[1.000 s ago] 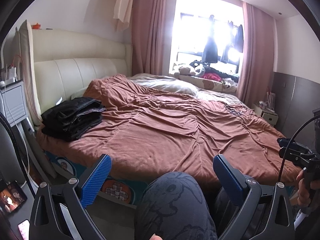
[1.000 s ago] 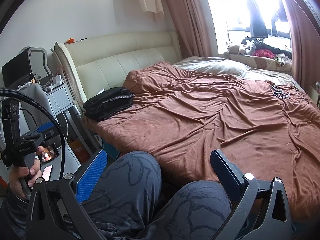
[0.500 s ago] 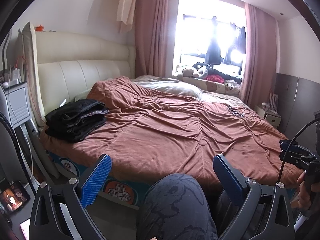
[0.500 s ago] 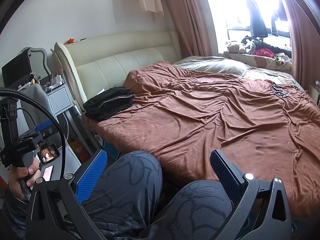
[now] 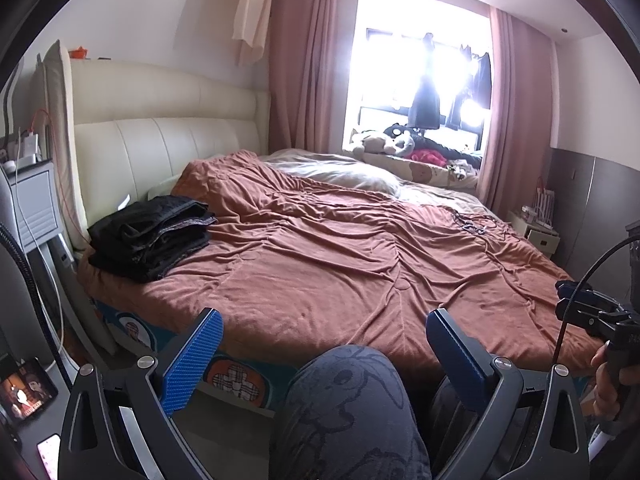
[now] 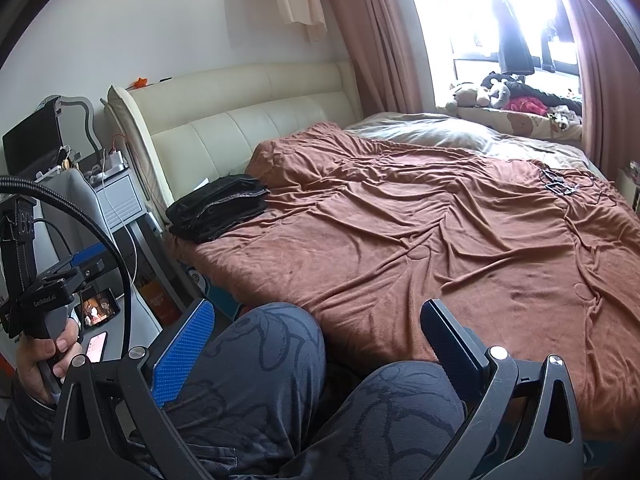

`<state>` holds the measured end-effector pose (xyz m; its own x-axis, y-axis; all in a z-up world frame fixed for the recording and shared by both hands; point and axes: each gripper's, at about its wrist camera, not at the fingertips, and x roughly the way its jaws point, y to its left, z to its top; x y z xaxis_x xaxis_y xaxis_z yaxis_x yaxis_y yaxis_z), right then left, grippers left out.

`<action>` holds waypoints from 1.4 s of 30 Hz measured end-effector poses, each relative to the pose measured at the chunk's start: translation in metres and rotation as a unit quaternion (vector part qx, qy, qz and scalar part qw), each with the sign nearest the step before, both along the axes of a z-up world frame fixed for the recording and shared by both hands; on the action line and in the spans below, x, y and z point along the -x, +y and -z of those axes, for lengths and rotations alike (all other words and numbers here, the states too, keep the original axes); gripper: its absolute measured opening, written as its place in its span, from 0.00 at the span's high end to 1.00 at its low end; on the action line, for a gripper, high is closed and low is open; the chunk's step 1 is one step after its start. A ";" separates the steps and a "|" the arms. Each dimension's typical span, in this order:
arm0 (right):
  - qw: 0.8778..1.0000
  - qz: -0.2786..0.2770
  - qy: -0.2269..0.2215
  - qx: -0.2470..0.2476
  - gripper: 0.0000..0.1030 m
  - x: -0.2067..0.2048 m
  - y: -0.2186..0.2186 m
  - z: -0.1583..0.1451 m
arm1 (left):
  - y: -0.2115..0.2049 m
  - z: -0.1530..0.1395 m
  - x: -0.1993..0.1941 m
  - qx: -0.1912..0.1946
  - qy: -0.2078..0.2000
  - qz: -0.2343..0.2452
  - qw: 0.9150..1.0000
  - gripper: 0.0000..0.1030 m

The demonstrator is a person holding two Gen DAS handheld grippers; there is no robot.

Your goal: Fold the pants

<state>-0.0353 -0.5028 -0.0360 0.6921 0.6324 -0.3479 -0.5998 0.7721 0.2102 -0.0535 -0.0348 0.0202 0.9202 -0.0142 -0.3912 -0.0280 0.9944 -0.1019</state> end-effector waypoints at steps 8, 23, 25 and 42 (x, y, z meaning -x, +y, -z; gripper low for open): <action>1.000 0.001 -0.003 -0.002 0.00 0.002 -0.002 0.000 | 0.001 -0.001 0.001 0.000 0.000 -0.001 1.000 0.01; 1.000 0.000 -0.003 -0.003 0.00 0.005 -0.002 0.001 | 0.001 0.000 0.000 0.000 0.000 0.000 1.000 0.00; 1.000 -0.001 -0.003 -0.003 0.00 0.005 -0.002 0.001 | 0.001 0.000 0.000 -0.001 0.000 0.000 1.000 0.00; 1.000 0.008 -0.006 -0.006 0.00 0.017 -0.005 0.000 | -0.003 -0.006 0.015 -0.001 -0.011 0.008 1.000 0.01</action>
